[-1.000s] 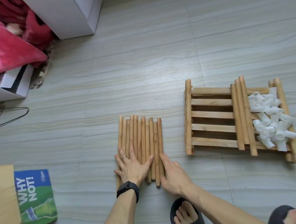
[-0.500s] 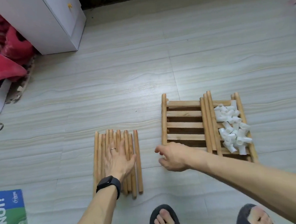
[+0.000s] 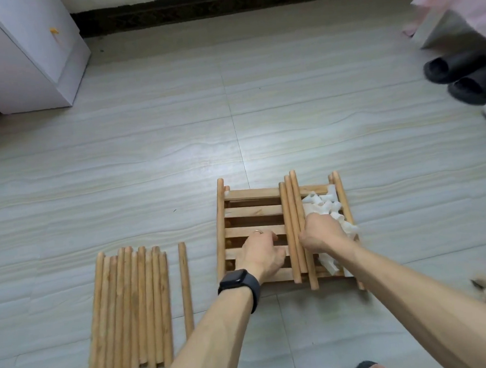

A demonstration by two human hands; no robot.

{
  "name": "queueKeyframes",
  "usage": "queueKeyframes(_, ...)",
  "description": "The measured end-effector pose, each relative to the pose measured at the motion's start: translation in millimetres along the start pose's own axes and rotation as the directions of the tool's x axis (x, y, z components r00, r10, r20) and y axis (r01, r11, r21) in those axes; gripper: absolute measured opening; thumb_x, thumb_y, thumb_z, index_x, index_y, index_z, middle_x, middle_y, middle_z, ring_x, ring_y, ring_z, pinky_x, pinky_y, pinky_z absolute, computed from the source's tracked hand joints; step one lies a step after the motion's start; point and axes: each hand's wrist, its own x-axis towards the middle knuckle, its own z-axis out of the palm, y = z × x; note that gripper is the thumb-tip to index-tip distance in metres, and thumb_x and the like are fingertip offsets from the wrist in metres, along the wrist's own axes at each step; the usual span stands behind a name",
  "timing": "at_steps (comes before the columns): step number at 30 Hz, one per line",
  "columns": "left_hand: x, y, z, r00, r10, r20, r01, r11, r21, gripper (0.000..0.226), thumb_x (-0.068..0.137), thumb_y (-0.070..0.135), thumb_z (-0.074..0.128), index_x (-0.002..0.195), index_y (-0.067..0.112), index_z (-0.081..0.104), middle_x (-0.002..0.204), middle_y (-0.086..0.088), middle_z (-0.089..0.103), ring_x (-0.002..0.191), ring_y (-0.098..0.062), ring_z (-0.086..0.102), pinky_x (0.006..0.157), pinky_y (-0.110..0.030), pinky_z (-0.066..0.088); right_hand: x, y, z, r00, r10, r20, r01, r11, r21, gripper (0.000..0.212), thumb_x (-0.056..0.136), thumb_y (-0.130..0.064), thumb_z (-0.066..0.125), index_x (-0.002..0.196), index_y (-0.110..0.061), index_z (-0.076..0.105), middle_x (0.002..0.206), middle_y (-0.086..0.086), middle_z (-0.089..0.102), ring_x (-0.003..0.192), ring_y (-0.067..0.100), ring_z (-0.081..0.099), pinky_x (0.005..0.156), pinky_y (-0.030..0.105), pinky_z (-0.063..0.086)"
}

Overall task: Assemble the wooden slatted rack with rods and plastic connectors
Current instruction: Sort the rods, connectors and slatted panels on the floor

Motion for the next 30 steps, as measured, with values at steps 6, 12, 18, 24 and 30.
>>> queueKeyframes(6,15,5,16,0.992,-0.114,0.052,0.125,0.928,-0.352,0.034,0.095,0.038,0.063,0.124,0.019,0.062,0.110,0.004,0.068,0.102,-0.017,0.065,0.083,-0.026,0.050,9,1,8,0.998,-0.016,0.053,0.011,0.994,0.105,0.018,0.093,-0.038,0.059,0.093,-0.021,0.067,0.093,0.002,0.070,0.094,0.026,0.064,0.080,0.038,0.056)
queueKeyframes(12,25,-3,21,0.976,-0.202,0.081,0.214,0.829,-0.517,0.021,0.086,0.031,0.077,0.096,0.031,0.059,0.098,0.005,0.073,0.092,-0.014,0.070,0.089,-0.038,0.059,8,-5,11,0.992,-0.072,0.107,0.053,0.984,0.172,0.018,0.090,-0.032,0.068,0.098,-0.018,0.061,0.094,0.002,0.069,0.090,0.022,0.065,0.073,0.035,0.053)
queueKeyframes(18,13,-6,2,0.977,-0.213,-0.007,0.173,0.814,-0.554,0.036,0.085,0.034,0.079,0.118,0.027,0.065,0.103,0.009,0.074,0.096,-0.011,0.070,0.090,-0.036,0.059,7,-10,6,0.987,-0.117,0.112,0.075,0.943,0.325,0.010,0.092,-0.025,0.062,0.091,-0.019,0.069,0.088,0.001,0.071,0.088,0.021,0.066,0.080,0.037,0.056)
queueKeyframes(24,-28,-84,-71,0.912,-0.309,-0.269,0.115,0.823,-0.556,0.044,0.087,0.032,0.076,0.128,0.022,0.063,0.115,0.007,0.072,0.106,-0.011,0.067,0.096,-0.036,0.056,-16,-40,5,0.976,-0.212,0.058,0.167,0.887,0.431,0.018,0.097,-0.029,0.059,0.109,-0.018,0.066,0.091,-0.004,0.071,0.089,0.019,0.068,0.079,0.038,0.059)
queueKeyframes(30,-84,-187,-58,0.808,-0.581,-0.099,0.402,0.667,-0.627,0.068,0.088,0.024,0.078,0.146,0.006,0.047,0.138,-0.012,0.059,0.123,-0.027,0.060,0.106,-0.040,0.049,-65,-93,36,0.919,-0.362,0.158,0.249,0.840,0.482,0.010,0.089,-0.028,0.064,0.098,-0.023,0.065,0.085,-0.006,0.072,0.088,0.021,0.070,0.088,0.043,0.057)
